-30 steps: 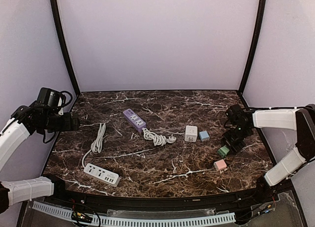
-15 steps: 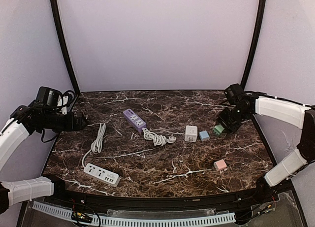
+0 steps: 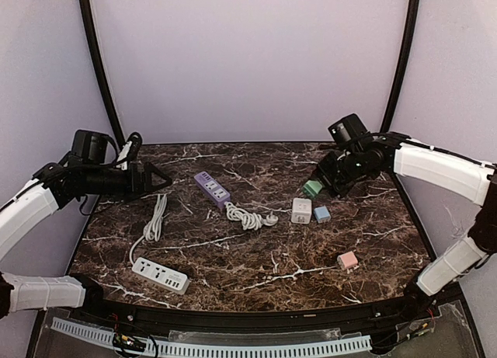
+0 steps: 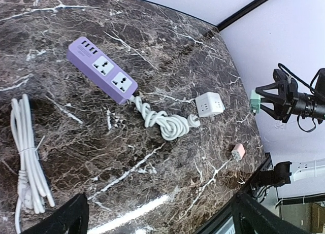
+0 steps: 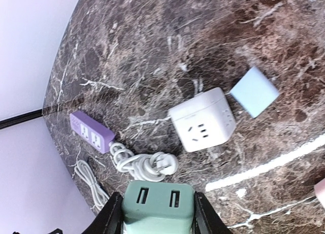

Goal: Insert the plug

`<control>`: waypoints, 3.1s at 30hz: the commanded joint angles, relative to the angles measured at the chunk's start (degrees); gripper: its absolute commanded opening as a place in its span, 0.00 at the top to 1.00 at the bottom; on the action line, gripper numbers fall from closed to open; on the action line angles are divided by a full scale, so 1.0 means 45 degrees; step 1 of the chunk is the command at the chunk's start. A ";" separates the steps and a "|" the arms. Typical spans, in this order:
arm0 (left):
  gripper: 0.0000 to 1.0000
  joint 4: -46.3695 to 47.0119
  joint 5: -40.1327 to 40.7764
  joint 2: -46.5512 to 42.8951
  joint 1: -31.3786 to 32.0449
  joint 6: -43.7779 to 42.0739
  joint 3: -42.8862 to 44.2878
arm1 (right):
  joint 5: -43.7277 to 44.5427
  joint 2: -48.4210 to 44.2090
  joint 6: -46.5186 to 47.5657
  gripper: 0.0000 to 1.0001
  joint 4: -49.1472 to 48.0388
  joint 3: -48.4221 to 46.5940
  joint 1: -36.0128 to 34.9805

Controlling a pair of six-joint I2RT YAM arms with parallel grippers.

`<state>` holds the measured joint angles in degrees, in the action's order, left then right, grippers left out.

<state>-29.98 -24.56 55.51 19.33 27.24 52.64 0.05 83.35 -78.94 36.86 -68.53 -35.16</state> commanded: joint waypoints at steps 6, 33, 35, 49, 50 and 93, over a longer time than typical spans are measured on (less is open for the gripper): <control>0.08 0.2445 0.0061 0.1847 0.2309 0.1318 0.1132 | 0.0035 0.1072 -0.1882 0.80 -0.0810 -0.2147 -0.1592; 0.23 0.3052 0.1128 0.8235 0.6159 0.1086 0.7099 | -0.0479 0.1014 -0.3649 0.79 -0.1548 -0.3401 -0.2832; 0.25 0.3041 0.1000 0.8545 0.6186 0.1093 0.7385 | -0.0517 0.0972 -0.3614 0.79 -0.1552 -0.3396 -0.2834; 0.67 0.2985 -0.0108 1.0210 0.6367 0.1344 0.8912 | -0.0224 0.0665 -0.3225 0.79 -0.1611 -0.3406 -0.2832; 0.71 0.2915 -0.0187 1.0323 0.6368 0.1346 0.9074 | -0.0188 0.0631 -0.3193 0.79 -0.1628 -0.3387 -0.2832; 0.99 0.0768 -0.4559 0.6796 0.6056 -0.1288 0.8124 | -1.1960 -0.1828 1.1793 0.16 -0.5814 -0.0795 -0.1239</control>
<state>-22.48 -40.45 89.14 47.20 23.70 89.54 -40.45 73.03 -28.71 13.67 -69.32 -41.19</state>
